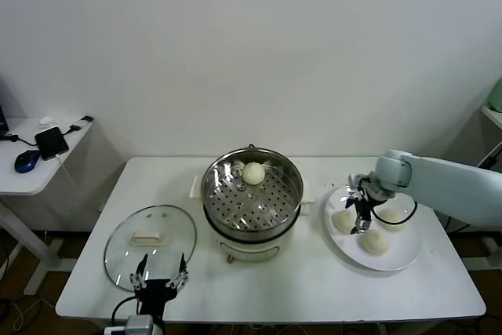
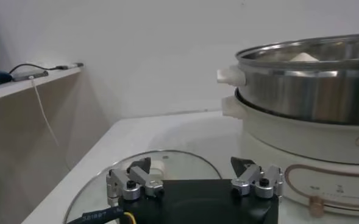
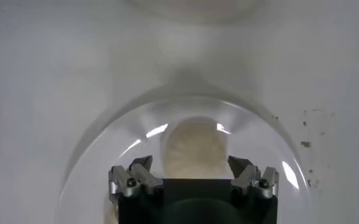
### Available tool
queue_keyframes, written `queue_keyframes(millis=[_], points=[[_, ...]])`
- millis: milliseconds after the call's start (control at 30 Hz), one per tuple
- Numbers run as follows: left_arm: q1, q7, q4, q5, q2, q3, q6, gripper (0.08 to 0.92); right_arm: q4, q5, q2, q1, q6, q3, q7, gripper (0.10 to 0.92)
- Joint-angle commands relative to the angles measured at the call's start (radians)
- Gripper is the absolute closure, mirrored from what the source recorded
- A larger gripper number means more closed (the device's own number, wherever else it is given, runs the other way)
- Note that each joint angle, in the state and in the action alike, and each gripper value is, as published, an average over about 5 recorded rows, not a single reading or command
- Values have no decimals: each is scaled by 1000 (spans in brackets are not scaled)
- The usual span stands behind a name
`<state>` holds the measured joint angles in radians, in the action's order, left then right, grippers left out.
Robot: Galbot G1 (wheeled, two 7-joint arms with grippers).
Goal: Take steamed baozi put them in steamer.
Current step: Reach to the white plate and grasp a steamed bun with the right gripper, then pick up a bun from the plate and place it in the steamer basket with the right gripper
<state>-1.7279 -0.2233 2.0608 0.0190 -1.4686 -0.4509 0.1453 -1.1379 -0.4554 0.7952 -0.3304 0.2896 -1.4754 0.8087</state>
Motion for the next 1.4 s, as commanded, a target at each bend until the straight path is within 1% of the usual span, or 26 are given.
queue_keyframes(millis=[33, 267, 433, 600, 733, 900, 1067, 1167, 1267, 1333, 1400], points=[[-1, -1, 1, 1, -1, 1, -2, 177, 39, 47, 21, 84, 19, 77, -25, 205], [-1, -2, 3, 5, -4, 7, -2, 177, 41, 39, 20, 102, 10, 128, -23, 267], [-5, -1, 8, 9, -5, 9, -3, 177, 13, 37, 4, 58, -6, 110, 18, 295], [-11, 1, 23, 13, -10, 12, 1, 177, -34, -8, -26, -122, -31, -6, 80, 307], [-12, 2, 30, 17, -13, 16, 5, 177, -57, -105, -9, -341, -59, -148, 126, 313], [-8, 5, 31, 19, -13, 22, 11, 177, -99, -301, 107, -649, -72, -335, 174, 318], [1, 9, 37, 18, -8, 24, 25, 177, -174, -529, 273, -842, -21, -356, 156, 321], [8, 10, 40, 15, -7, 25, 32, 177, -246, -633, 372, -859, 37, -318, 82, 321], [13, 10, 44, 10, -7, 25, 36, 177, -312, -717, 454, -807, 112, -265, -17, 321], [14, 10, 46, 6, -7, 24, 36, 177, -333, -752, 504, -746, 157, -238, -75, 321], [15, 10, 48, 2, -6, 23, 37, 177, -323, -757, 551, -683, 187, -226, -114, 321]])
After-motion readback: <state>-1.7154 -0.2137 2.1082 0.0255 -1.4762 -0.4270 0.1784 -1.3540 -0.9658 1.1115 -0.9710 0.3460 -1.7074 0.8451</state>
